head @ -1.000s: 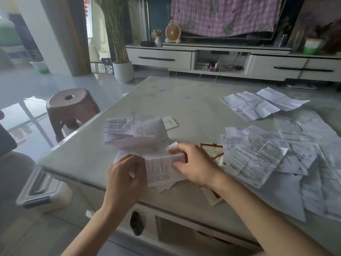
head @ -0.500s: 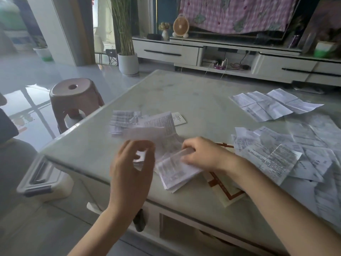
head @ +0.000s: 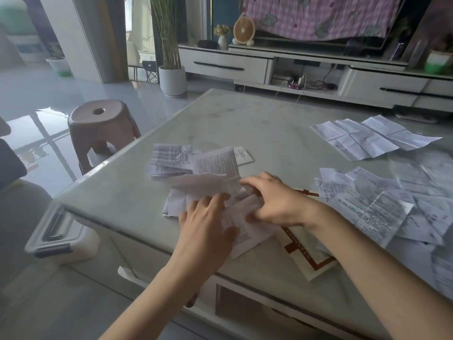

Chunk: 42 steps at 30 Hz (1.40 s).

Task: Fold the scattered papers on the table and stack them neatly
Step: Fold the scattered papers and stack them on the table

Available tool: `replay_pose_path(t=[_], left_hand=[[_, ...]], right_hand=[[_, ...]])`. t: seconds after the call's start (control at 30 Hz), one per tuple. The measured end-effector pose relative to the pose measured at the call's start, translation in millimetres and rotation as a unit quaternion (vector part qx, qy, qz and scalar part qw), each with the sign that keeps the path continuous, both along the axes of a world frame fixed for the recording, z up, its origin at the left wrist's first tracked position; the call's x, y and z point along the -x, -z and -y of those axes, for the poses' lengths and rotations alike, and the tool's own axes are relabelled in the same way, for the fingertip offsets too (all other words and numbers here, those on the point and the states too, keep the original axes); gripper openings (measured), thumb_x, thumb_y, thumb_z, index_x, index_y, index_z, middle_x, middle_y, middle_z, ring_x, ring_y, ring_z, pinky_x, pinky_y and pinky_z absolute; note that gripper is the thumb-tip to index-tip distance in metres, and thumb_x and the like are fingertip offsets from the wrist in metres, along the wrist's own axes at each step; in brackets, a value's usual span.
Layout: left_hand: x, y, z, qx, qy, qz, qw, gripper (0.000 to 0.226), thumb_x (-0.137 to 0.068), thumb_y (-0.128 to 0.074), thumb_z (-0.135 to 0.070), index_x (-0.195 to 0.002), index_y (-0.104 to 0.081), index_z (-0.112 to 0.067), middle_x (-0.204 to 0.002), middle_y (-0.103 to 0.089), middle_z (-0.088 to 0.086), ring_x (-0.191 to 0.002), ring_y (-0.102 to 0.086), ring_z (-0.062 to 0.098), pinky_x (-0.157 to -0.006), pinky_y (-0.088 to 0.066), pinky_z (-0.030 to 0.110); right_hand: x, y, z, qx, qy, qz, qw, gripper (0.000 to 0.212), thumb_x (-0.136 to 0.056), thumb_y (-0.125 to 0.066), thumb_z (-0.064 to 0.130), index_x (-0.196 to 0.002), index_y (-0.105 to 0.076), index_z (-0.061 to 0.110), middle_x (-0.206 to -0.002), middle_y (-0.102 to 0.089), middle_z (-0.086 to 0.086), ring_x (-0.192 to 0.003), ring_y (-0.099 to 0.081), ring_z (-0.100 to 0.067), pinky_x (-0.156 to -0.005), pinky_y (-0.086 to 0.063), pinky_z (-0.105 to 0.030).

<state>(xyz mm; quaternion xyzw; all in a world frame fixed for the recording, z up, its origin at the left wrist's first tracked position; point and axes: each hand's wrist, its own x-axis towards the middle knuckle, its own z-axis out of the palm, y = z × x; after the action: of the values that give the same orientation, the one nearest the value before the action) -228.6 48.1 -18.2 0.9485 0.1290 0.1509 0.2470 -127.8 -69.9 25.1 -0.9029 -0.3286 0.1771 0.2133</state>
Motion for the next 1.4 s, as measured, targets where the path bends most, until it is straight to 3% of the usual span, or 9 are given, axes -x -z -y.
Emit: replay_pose_path(t=[0.2, 0.4, 0.53, 0.63, 0.8, 0.93, 1.17, 1.3, 1.4], left_hand=[[-2, 0, 8, -0.014, -0.002, 0.008, 1.0, 0.059, -0.088, -0.056, -0.038, -0.14, -0.03, -0.03, -0.136, -0.042, -0.011, -0.123, -0.026, 0.015, -0.09, -0.015, 0.026], [2, -10, 7, 0.073, -0.012, 0.211, 0.975, 0.028, -0.082, -0.069, -0.016, -0.11, -0.065, -0.013, -0.095, -0.058, -0.01, -0.087, -0.053, 0.012, -0.072, -0.035, 0.012], [-3, -14, 3, 0.046, 0.04, 0.254, 0.965, 0.024, -0.083, -0.059, -0.012, -0.105, -0.069, -0.012, -0.09, -0.059, -0.008, -0.079, -0.05, 0.006, -0.066, -0.039, 0.011], [-4, -10, 3, 0.012, 0.067, 0.242, 0.968, 0.027, -0.085, -0.055, -0.013, -0.108, -0.067, -0.013, -0.091, -0.062, -0.002, -0.079, -0.051, 0.008, -0.066, -0.039, 0.016], [-2, -4, 1, -0.022, 0.086, 0.219, 0.972, 0.027, -0.089, -0.044, -0.023, -0.108, -0.063, -0.019, -0.09, -0.064, -0.001, -0.074, -0.052, 0.012, -0.058, -0.044, 0.024], [-4, -11, -3, 0.003, 0.097, 0.214, 0.972, 0.016, -0.086, -0.05, -0.02, -0.09, -0.065, -0.019, -0.08, -0.067, -0.003, -0.066, -0.06, 0.018, -0.054, -0.048, 0.033], [-6, -27, -10, 0.08, 0.08, 0.21, 0.971, 0.014, -0.082, -0.066, -0.002, -0.079, -0.074, -0.013, -0.059, -0.057, -0.02, -0.061, -0.054, -0.013, -0.055, -0.037, 0.003], [-7, -25, -16, 0.171, 0.043, 0.167, 0.97, 0.019, -0.08, -0.07, -0.012, -0.07, -0.072, -0.028, -0.059, -0.062, -0.028, -0.062, -0.059, -0.004, -0.057, -0.044, 0.013], [-2, -21, -18, 0.169, 0.031, 0.153, 0.973, 0.014, -0.08, -0.069, -0.011, -0.07, -0.074, -0.018, -0.053, -0.06, -0.028, -0.056, -0.057, -0.006, -0.052, -0.042, 0.01]], right_hand=[[3, 0, 9, -0.127, 0.008, -0.071, 0.989, 0.03, -0.077, -0.068, 0.005, -0.104, -0.06, 0.014, -0.103, -0.064, -0.003, -0.095, -0.063, -0.017, -0.084, -0.054, -0.037], [14, -4, 20, -0.32, 0.064, -0.127, 0.937, 0.023, -0.08, -0.068, 0.0, -0.102, -0.062, 0.003, -0.098, -0.07, -0.011, -0.084, -0.065, -0.013, -0.073, -0.053, -0.02], [26, 1, 21, -0.294, 0.053, 0.011, 0.954, 0.05, -0.086, -0.063, 0.007, -0.124, -0.043, 0.031, -0.106, -0.061, 0.002, -0.096, -0.06, -0.012, -0.074, -0.049, -0.015], [31, 6, 24, -0.171, -0.004, 0.168, 0.971, 0.076, -0.09, -0.059, 0.019, -0.142, -0.012, 0.048, -0.124, -0.045, -0.001, -0.108, -0.05, -0.019, -0.094, -0.042, -0.031], [24, 19, 26, -0.129, 0.009, 0.283, 0.95, 0.037, -0.086, -0.064, 0.024, -0.122, -0.06, 0.014, -0.124, -0.051, -0.012, -0.112, -0.05, -0.03, -0.095, -0.037, -0.041], [22, 17, 26, -0.215, 0.004, 0.214, 0.953, 0.021, -0.084, -0.059, 0.027, -0.091, -0.071, 0.011, -0.087, -0.066, -0.004, -0.085, -0.06, -0.022, -0.078, -0.046, -0.039], [25, 8, 21, -0.327, 0.046, 0.105, 0.938, 0.01, -0.086, -0.063, 0.008, -0.086, -0.074, 0.009, -0.08, -0.069, 0.0, -0.077, -0.062, -0.006, -0.069, -0.046, -0.014], [20, 12, 20, -0.37, 0.085, -0.033, 0.925, 0.01, -0.085, -0.064, 0.004, -0.086, -0.074, 0.006, -0.072, -0.068, 0.012, -0.067, -0.061, 0.005, -0.066, -0.048, -0.01], [21, 15, 18, -0.377, 0.093, -0.072, 0.918, 0.009, -0.084, -0.065, 0.002, -0.085, -0.073, 0.004, -0.073, -0.067, 0.008, -0.067, -0.061, 0.003, -0.066, -0.048, -0.011]])
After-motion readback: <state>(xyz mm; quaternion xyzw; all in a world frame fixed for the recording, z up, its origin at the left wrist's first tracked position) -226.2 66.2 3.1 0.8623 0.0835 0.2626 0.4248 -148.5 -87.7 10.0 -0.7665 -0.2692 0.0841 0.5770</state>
